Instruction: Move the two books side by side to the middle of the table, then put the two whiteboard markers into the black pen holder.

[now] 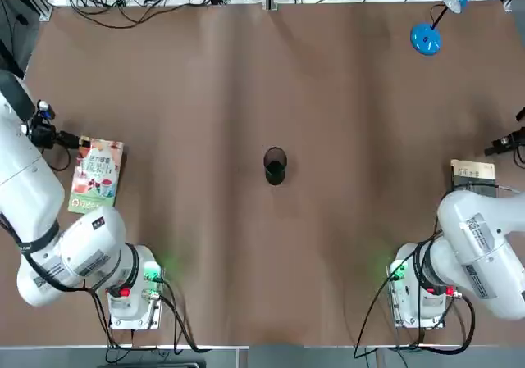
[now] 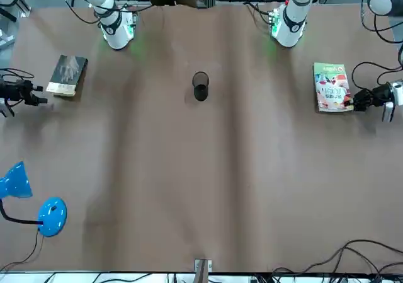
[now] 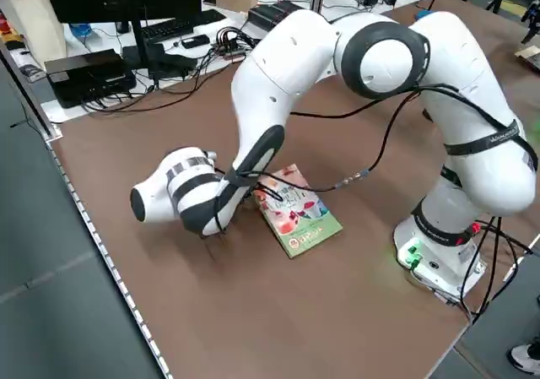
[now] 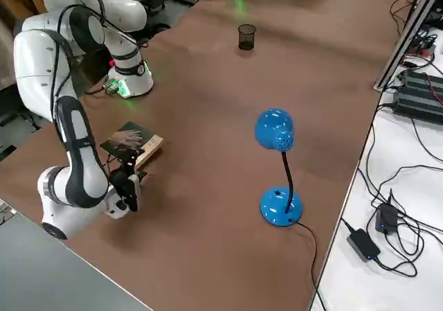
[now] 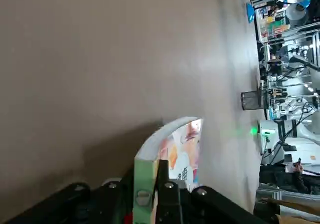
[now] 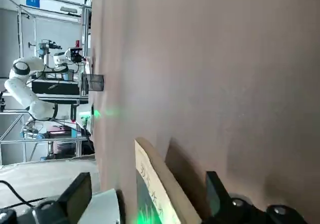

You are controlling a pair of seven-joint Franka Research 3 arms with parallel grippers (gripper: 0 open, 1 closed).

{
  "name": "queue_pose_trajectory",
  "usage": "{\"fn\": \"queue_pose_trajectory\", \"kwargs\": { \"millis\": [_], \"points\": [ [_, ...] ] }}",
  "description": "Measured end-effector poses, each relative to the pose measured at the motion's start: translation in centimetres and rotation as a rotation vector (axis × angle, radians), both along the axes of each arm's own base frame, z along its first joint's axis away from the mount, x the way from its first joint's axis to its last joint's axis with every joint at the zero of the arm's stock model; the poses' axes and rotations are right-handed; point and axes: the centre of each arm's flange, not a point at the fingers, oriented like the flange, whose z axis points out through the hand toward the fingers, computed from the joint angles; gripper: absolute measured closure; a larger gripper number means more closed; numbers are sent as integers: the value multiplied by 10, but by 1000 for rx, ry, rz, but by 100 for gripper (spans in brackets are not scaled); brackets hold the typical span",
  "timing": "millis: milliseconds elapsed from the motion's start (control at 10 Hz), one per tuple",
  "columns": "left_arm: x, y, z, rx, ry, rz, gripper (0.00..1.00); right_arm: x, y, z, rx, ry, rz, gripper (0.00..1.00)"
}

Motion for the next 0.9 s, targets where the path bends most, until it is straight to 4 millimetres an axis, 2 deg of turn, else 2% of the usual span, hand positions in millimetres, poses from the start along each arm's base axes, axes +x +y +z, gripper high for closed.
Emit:
{"fn": "queue_pose_trajectory", "kwargs": {
  "millis": [100,300,400,500,700,900],
  "points": [
    [3,-5,5,-46,2,10,82,-2,3,-11,16,-2,3,0],
    [22,-19,25,-114,30,22,82,-8,0,-14,15,3,5,3],
    [42,-32,46,-121,45,18,82,-13,-2,-15,9,17,20,5],
    [65,-48,71,-122,62,11,83,-17,-4,-15,-3,35,41,14],
    [109,-91,118,-154,97,13,83,-24,-7,-17,-14,20,84,50],
    [147,-140,144,-220,125,8,83,-25,-8,-17,-12,-18,102,81]
  ]
}}
